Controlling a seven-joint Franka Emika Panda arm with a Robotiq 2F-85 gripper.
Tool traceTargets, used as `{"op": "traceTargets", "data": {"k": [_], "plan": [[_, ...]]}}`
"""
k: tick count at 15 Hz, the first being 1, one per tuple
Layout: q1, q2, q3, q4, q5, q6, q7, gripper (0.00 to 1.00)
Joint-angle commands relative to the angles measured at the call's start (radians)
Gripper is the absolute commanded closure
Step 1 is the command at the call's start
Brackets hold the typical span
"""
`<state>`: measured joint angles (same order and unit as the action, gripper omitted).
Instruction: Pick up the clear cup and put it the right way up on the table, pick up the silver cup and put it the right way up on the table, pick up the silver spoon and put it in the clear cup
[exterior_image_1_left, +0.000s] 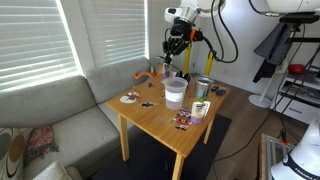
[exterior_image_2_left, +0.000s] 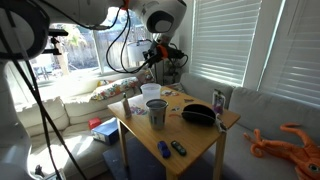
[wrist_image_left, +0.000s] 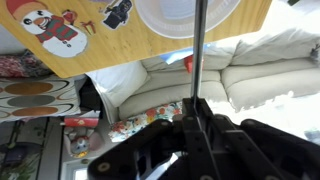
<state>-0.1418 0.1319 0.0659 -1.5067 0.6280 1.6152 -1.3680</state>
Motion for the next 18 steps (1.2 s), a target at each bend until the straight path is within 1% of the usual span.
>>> {"op": "traceTargets", "data": {"k": [1,3,6,9,13,18], "plan": [[0.012,-0.041,-0.029,-0.066,0.050,-0.039,-0.113,0.98],[0.014,-0.044,-0.031,-0.091,0.085,-0.019,-0.171,0.98],[0.024,-0.042,-0.034,-0.129,0.097,-0.010,-0.239,0.98],[0.034,-0.037,-0.037,-0.158,0.066,0.013,-0.291,0.98],[0.041,-0.029,-0.037,-0.197,0.078,0.071,-0.353,0.98],[0.052,-0.018,-0.036,-0.221,0.049,0.101,-0.389,0.98]]}}
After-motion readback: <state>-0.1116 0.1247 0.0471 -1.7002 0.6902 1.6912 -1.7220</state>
